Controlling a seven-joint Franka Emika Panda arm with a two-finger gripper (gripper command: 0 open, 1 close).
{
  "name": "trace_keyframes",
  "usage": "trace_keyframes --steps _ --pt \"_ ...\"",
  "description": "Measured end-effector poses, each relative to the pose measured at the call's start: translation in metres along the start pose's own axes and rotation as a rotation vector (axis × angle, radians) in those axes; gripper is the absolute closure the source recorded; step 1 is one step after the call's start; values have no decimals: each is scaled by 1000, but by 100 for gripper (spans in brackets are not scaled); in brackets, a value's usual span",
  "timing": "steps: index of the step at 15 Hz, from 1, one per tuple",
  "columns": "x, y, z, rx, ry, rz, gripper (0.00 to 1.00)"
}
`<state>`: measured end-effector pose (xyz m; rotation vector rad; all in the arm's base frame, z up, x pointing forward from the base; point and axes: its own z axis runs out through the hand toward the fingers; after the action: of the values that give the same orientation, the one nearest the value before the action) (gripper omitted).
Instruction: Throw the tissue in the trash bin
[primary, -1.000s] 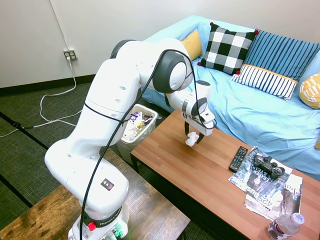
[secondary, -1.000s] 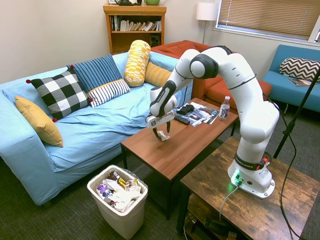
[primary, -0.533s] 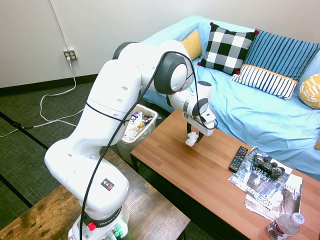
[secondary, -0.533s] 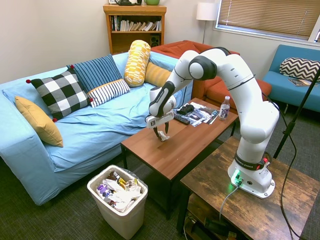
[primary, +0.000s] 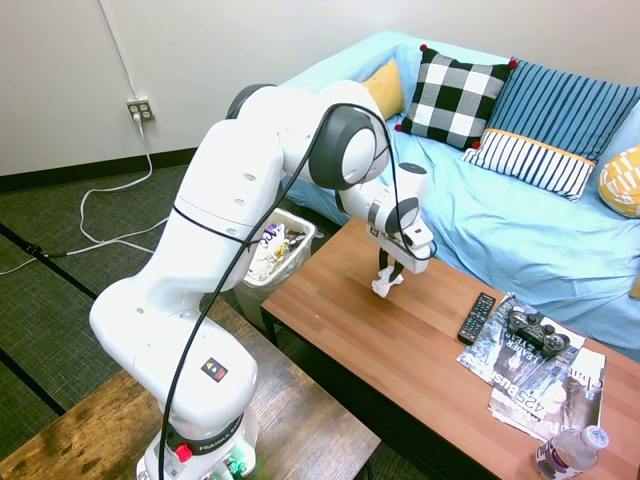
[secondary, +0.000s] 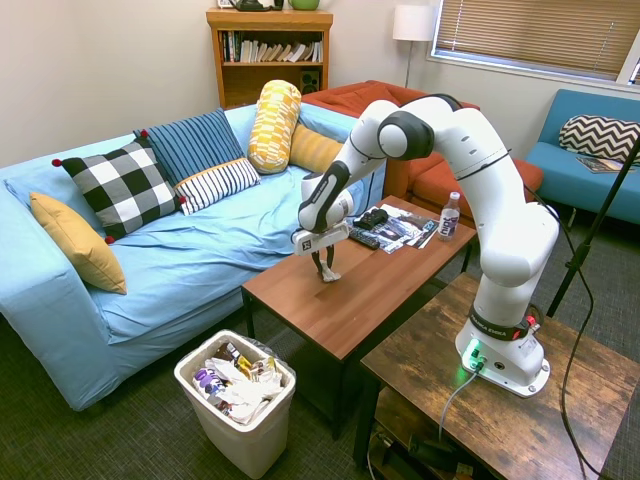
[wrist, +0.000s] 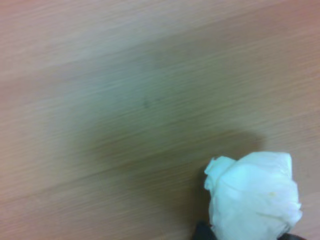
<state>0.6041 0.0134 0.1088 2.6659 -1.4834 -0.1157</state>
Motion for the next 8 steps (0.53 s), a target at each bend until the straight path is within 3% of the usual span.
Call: trace_keyframes --steps 5,8 --pt "1 5 -5 10 -11 -14 100" --pt "-28 3 -58 56 23 -81 100"
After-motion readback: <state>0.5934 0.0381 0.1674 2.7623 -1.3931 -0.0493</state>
